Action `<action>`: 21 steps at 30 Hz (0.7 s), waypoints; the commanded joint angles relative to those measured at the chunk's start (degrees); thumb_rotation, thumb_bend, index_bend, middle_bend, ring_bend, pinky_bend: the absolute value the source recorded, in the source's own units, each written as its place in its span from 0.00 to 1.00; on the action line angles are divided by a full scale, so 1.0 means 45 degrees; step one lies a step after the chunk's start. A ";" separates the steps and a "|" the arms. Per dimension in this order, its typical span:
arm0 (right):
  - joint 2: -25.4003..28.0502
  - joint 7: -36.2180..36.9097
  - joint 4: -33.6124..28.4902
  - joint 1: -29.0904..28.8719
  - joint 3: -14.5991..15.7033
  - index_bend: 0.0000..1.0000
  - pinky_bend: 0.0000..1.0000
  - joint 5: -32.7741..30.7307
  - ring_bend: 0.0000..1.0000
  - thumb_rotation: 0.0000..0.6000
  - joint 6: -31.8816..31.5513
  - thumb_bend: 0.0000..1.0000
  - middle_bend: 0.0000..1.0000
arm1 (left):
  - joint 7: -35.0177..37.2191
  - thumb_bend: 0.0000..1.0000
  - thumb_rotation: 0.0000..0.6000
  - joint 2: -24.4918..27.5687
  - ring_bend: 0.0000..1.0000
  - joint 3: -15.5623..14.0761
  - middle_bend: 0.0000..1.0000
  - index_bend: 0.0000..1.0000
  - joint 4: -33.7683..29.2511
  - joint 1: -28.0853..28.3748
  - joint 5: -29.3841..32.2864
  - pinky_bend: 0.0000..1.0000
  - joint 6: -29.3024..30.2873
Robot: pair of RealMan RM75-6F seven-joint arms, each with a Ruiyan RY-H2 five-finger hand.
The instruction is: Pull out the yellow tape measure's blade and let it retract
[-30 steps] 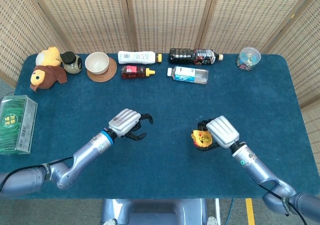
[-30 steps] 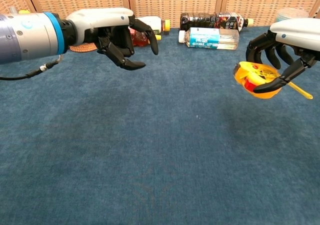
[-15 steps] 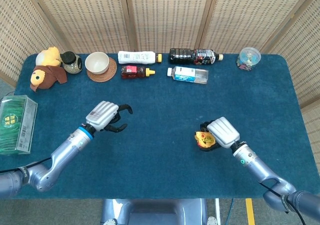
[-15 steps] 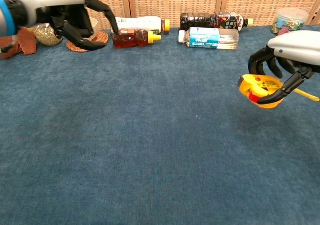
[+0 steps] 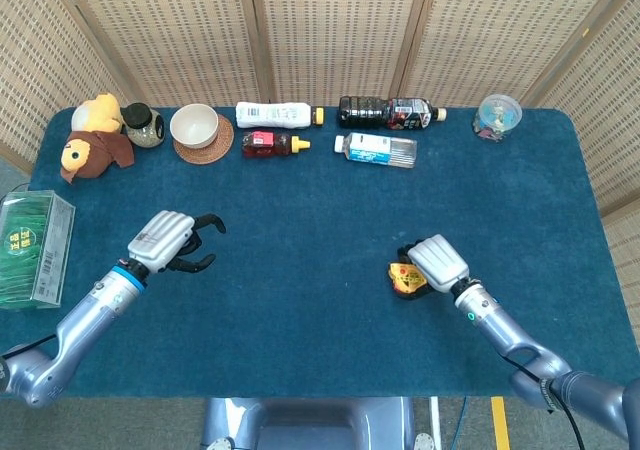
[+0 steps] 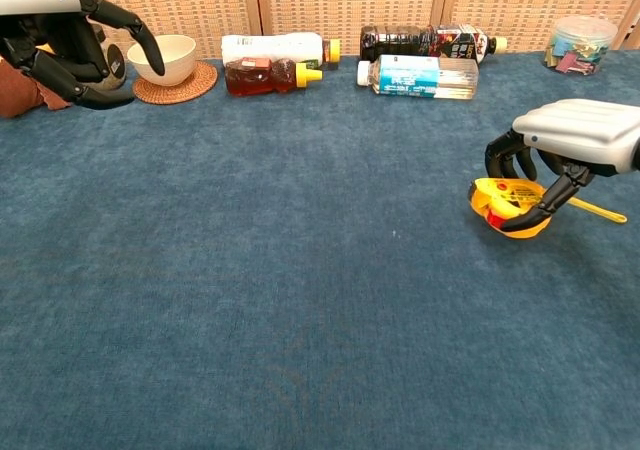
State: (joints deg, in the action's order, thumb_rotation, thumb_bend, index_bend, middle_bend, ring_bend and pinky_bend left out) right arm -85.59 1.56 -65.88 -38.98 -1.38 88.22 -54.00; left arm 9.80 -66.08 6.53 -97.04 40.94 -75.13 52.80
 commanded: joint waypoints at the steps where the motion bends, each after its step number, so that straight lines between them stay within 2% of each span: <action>1: -0.0009 -0.0092 0.0027 -0.0004 0.0004 0.35 0.54 -0.0074 0.43 0.65 0.0071 0.19 0.42 | 0.0065 0.33 0.95 -0.0001 1.00 -0.0037 1.00 0.33 0.0054 -0.0052 -0.0054 0.88 0.0010; 6: 0.0130 -0.0423 -0.0165 0.0004 -0.0006 0.23 0.46 -0.0269 0.37 0.65 0.0241 0.19 0.35 | 0.0216 0.33 0.95 -0.0109 1.00 -0.0078 1.00 0.33 0.0168 -0.0117 -0.0155 0.88 -0.0020; 9: 0.0326 -0.0594 -0.0401 0.0028 -0.0053 0.20 0.43 -0.0353 0.35 0.65 0.0208 0.19 0.33 | 0.0301 0.33 0.95 -0.0155 1.00 -0.0059 1.00 0.33 0.0236 -0.0148 -0.0190 0.88 -0.0005; 15: 0.1136 -0.0604 -0.1304 0.0208 -0.0341 0.25 0.43 -0.0650 0.36 0.65 -0.0175 0.19 0.35 | 0.0317 0.33 0.95 -0.0070 0.98 -0.0064 1.00 0.33 0.0335 -0.0316 -0.0185 0.86 0.0123; 18: 0.1434 -0.0486 -0.1616 0.0377 -0.0564 0.29 0.45 -0.0845 0.41 0.65 -0.0552 0.19 0.40 | 0.0177 0.33 0.97 0.0078 0.91 -0.0134 0.98 0.33 0.0252 -0.0427 -0.0095 0.84 0.0153; 21: 0.1851 -0.0233 -0.2259 0.0855 -0.0983 0.34 0.47 -0.1349 0.44 0.65 -0.1383 0.19 0.45 | -0.0488 0.33 1.00 0.0442 0.82 -0.0349 0.91 0.39 -0.0088 -0.0726 0.0226 0.81 0.0321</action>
State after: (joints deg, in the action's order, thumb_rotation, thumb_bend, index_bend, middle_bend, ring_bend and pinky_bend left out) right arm -78.67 -0.31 -74.03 -36.72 -4.40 83.79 -57.76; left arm 9.28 -64.99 5.53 -96.54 38.51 -74.99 53.62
